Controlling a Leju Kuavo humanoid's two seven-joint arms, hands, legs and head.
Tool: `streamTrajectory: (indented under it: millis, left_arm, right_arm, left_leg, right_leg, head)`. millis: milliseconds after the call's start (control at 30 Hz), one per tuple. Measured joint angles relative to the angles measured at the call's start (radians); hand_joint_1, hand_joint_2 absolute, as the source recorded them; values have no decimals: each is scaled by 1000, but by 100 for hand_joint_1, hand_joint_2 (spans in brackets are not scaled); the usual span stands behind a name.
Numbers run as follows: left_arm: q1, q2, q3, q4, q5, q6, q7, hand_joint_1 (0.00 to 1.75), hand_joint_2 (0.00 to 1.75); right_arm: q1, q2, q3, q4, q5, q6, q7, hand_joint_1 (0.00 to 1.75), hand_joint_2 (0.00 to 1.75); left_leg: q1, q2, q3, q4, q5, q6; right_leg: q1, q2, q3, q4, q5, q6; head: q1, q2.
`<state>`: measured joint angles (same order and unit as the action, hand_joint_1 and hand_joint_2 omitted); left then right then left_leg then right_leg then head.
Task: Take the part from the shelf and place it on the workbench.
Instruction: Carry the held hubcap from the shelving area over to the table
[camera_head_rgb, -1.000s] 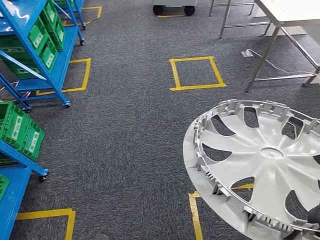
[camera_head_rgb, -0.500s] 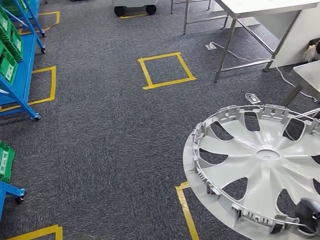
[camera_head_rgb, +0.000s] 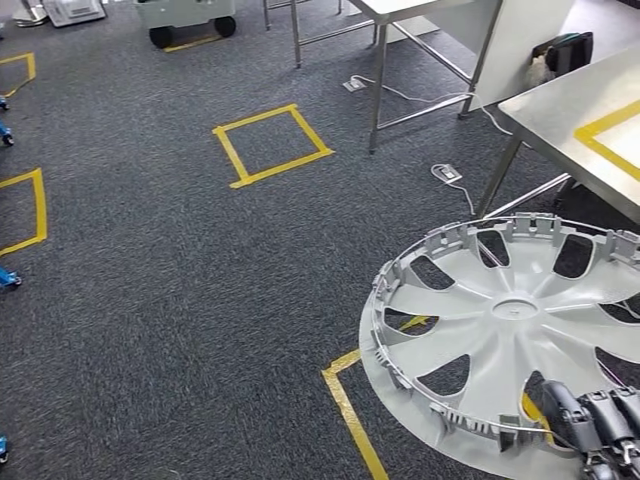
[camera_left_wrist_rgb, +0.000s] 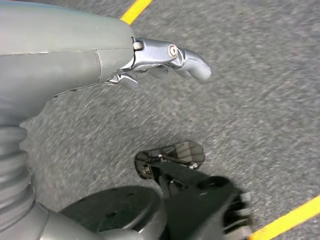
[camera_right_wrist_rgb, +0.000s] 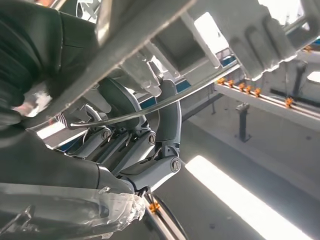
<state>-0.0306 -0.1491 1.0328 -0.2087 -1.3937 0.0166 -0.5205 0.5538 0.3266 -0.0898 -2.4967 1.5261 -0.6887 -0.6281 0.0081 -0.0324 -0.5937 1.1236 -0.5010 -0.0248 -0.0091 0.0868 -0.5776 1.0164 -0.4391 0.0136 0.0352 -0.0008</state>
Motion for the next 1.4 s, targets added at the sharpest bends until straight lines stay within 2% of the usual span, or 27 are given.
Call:
streamTrajectory:
  millis: [33, 100, 167, 200, 233, 300, 367, 400, 433, 500, 567, 600, 667, 700, 767, 800, 867, 900, 933, 967, 1033, 1067, 1133, 1233, 1300, 1367, 1400]
  left_arm:
    - [-1, 2, 1, 0, 1, 0, -2, 0, 175]
    - [-3, 4, 4, 0, 4, -3, -3, 0, 175]
    - [-5, 4, 6, 0, 9, -6, -3, 0, 175]
    - [-6, 6, 8, 0, 13, -7, -3, 0, 175]
    - [-7, 7, 11, 0, 18, -8, -3, 0, 175]
    - [-6, 11, 20, 0, 27, -9, -3, 0, 175]
    - [-3, 13, 28, 0, 33, -10, -2, 0, 175]
    - [-3, 14, 31, 0, 35, -9, -1, 0, 175]
    - [-3, 14, 34, 0, 35, -8, 2, 0, 175]
    - [-4, 13, 37, 0, 34, -5, 6, 0, 175]
    - [-4, 13, 39, 0, 34, -4, 8, 0, 175]
    - [-5, 14, 41, 0, 33, -4, 9, 0, 175]
    - [-6, 13, 44, 0, 29, -3, 10, 0, 175]
    - [-6, 13, 45, 0, 25, -2, 11, 0, 175]
    - [-6, 13, 46, 0, 12, 1, 11, 0, 175]
    - [-6, 12, 46, 0, 3, 3, 11, 0, 175]
    - [-2, 10, 45, 0, -16, 8, 11, 0, 175]
    - [-1, 9, 45, 0, -25, 10, 11, 0, 175]
    - [1, 8, 45, 0, -33, 11, 11, 0, 175]
    - [1, 7, 45, 0, -41, 13, 11, 0, 175]
    - [1, 7, 44, 0, -53, 15, 10, 0, 175]
    - [0, 5, 42, 0, -58, 16, 9, 0, 175]
    - [-2, 1, 36, 0, -67, 18, 6, 0, 175]
    - [0, -5, 25, 0, -79, 21, 1, 0, 175]
    - [0, -8, 20, 0, -87, 22, 0, 0, 175]
    - [3, -11, 14, 0, -96, 25, 1, 0, 175]
    - [5, -13, 11, 0, -99, 27, 1, 0, 175]
  right_arm:
    - [-1, -10, 7, 5, 16, 0, 19, 175, 175]
    - [-5, -31, 19, 15, 37, 0, 49, 175, 175]
    - [-8, -49, 26, 25, 45, 0, 53, 175, 175]
    - [-10, -56, 29, 32, 46, 0, 50, 175, 175]
    - [-14, -63, 33, 40, 47, 0, 46, 175, 175]
    - [-31, -75, 38, 61, 48, 0, 33, 175, 175]
    - [-52, -81, 41, 88, 49, 0, 21, 175, 175]
    - [-60, -84, 42, 102, 49, 0, 17, 175, 175]
    - [-68, -85, 42, 115, 50, 0, 14, 175, 175]
    - [-81, -86, 42, 136, 51, 0, 11, 175, 175]
    - [-93, -87, 43, 153, 51, 0, 10, 175, 175]
    - [-98, -88, 44, 159, 50, 0, 10, 175, 175]
    - [-101, -88, 46, 169, 50, 0, 9, 175, 175]
    - [-100, -89, 47, 173, 50, 0, 9, 175, 175]
    - [-96, -89, 48, 179, 50, 0, 8, 175, 175]
    - [-93, -89, 48, 182, 50, 0, 9, 175, 175]
    - [-75, -89, 48, 185, 51, 0, 15, 175, 175]
    - [-58, -89, 48, 184, 51, 0, 21, 175, 175]
    - [-38, -89, 48, 183, 51, 0, 25, 175, 175]
    - [-18, -89, 48, 181, 51, 0, 26, 175, 175]
    - [13, -88, 45, 176, 51, 0, 18, 175, 175]
    - [25, -88, 44, 172, 51, 0, 12, 175, 175]
    - [51, -86, 41, 160, 50, 0, -1, 175, 175]
    - [89, -77, 36, 140, 50, -1, -24, 175, 175]
    - [101, -68, 33, 127, 50, -1, -35, 175, 175]
    - [107, -59, 31, 114, 49, -1, -41, 175, 175]
    - [111, -54, 30, 108, 49, -1, -42, 175, 175]
  left_leg:
    - [3, -25, 27, -66, 25, 3]
    - [4, -57, 53, -130, 39, 8]
    - [3, -37, 55, -138, 40, 18]
    - [4, -25, 56, -141, 43, 25]
    - [5, -11, 57, -145, 46, 31]
    - [2, 17, 58, -148, 47, 40]
    - [-2, 48, 59, -148, 46, 42]
    - [-3, 62, 60, -148, 45, 42]
    - [-3, 75, 62, -148, 43, 41]
    - [-3, 96, 70, -147, 38, 35]
    - [-8, 112, 77, -145, 32, 26]
    - [-10, 118, 80, -145, 31, 22]
    - [-9, 132, 82, -145, 29, 12]
    - [-7, 127, 81, -141, 24, 6]
    - [-4, 88, 58, -88, -14, -4]
    - [-3, 63, 31, -30, -46, -7]
    - [-3, 41, -39, 108, -103, -9]
    - [-3, 39, -64, 148, -109, -8]
    - [-2, 38, -71, 151, -93, -7]
    - [-2, 38, -60, 114, -59, -6]
    - [1, 32, -2, -20, 17, -4]
    - [2, 27, 23, -77, 37, -2]
    - [1, 19, 43, -128, 42, 3]
    - [1, 22, 48, -135, 40, 21]
    - [2, 27, 52, -138, 39, 32]
    - [-1, 34, 56, -137, 34, 38]
    - [-1, 36, 60, -137, 31, 39]
  right_leg:
    - [0, 13, -2, 2, 1, 4]
    - [-1, 36, -10, 2, 5, 16]
    - [-4, 56, -21, -5, 12, 30]
    - [-3, 45, -27, -1, 9, 36]
    - [-2, 21, -41, 19, -5, 40]
    - [1, -48, -91, 126, -65, 45]
    - [-1, -77, -152, 258, -120, 50]
    - [-1, -82, -162, 285, -123, 52]
    - [-1, -86, -150, 268, -106, 53]
    - [-1, -113, -71, 130, -45, 52]
    - [3, -142, -5, 17, -9, 43]
    - [5, -146, 5, -1, -7, 36]
    - [7, -126, 2, 1, -5, 22]
    - [6, -116, 0, 0, -4, 15]
    - [1, -95, -1, -4, 1, 3]
    - [-1, -87, -2, -5, 3, -1]
    - [-2, -69, -4, -5, 3, -6]
    - [-1, -62, -3, -5, 2, -7]
    - [-1, -53, -2, -5, 1, -7]
    - [-2, -46, 0, -5, 0, -6]
    - [-1, -33, 3, -3, -3, 1]
    - [1, -28, 2, 0, -5, 6]
    - [3, -23, -3, 2, -9, 18]
    - [0, -35, -12, 13, -21, 34]
    - [0, -60, -50, 98, -70, 40]
    - [0, -74, -122, 238, -132, 43]
    - [0, -76, -148, 284, -144, 44]
  head:
    - [1, 0]
    - [1, 0]
    - [2, 0]
    - [3, 0]
    - [6, 0]
    - [10, 0]
    - [10, 0]
    - [10, 0]
    - [10, 0]
    - [10, 0]
    - [8, 0]
    - [7, 0]
    - [7, 0]
    - [6, 0]
    - [4, 0]
    - [2, 0]
    - [0, 0]
    - [0, 0]
    - [0, 0]
    - [0, 0]
    - [0, 0]
    - [-1, 0]
    - [-1, 0]
    - [1, 0]
    - [5, 0]
    - [7, 0]
    - [7, 0]
